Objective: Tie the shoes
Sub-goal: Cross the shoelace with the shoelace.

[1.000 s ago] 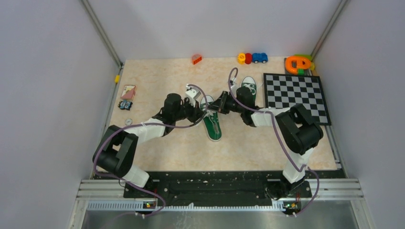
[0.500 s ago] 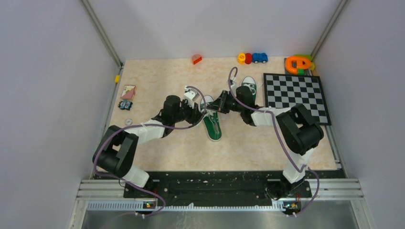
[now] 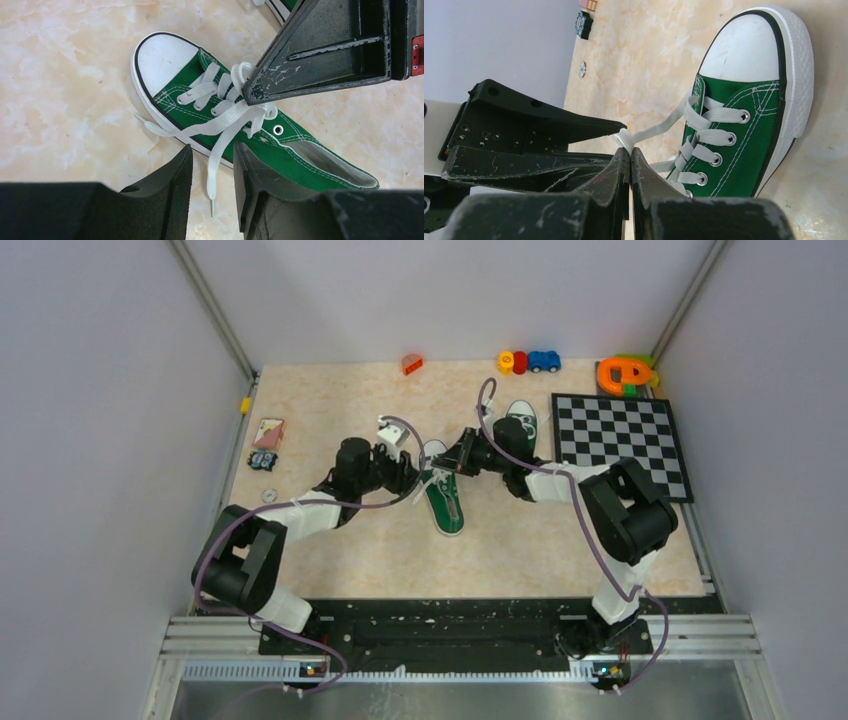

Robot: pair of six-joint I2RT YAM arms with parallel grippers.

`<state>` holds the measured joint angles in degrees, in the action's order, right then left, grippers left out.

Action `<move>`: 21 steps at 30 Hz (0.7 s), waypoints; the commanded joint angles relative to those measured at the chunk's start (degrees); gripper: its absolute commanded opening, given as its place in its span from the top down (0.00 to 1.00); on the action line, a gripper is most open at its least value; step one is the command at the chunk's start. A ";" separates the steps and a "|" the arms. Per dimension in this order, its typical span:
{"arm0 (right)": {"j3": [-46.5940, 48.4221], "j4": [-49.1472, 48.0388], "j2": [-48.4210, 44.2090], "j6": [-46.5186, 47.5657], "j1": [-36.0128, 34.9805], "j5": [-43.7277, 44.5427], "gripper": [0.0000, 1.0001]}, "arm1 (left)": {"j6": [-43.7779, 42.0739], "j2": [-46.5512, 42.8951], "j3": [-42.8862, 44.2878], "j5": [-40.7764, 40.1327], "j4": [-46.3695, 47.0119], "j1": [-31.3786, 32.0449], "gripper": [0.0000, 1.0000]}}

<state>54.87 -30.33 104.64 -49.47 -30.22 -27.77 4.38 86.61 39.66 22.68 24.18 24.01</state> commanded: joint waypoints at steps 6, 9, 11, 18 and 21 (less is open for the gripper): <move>3.01 -0.71 -2.24 0.54 0.49 -0.59 1.00 | -3.81 1.94 0.30 3.86 6.45 -0.46 0.60; 3.16 -0.53 -2.24 0.67 0.51 -0.82 1.00 | -3.85 3.90 0.02 5.04 10.29 -0.46 0.61; 3.30 -0.49 -2.25 0.65 0.51 -0.97 1.00 | -3.86 5.06 1.03 5.39 11.35 -0.46 0.63; 3.10 -0.57 -2.15 0.46 0.47 -1.06 1.00 | -5.15 7.27 3.33 5.67 10.86 -0.45 0.79; 3.05 -0.57 -2.16 0.48 0.51 -0.99 1.00 | -6.37 7.34 3.94 5.66 9.53 -0.46 0.96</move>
<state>55.33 -29.54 104.64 -49.50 -30.20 -28.27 0.34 93.93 41.04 27.46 31.29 23.70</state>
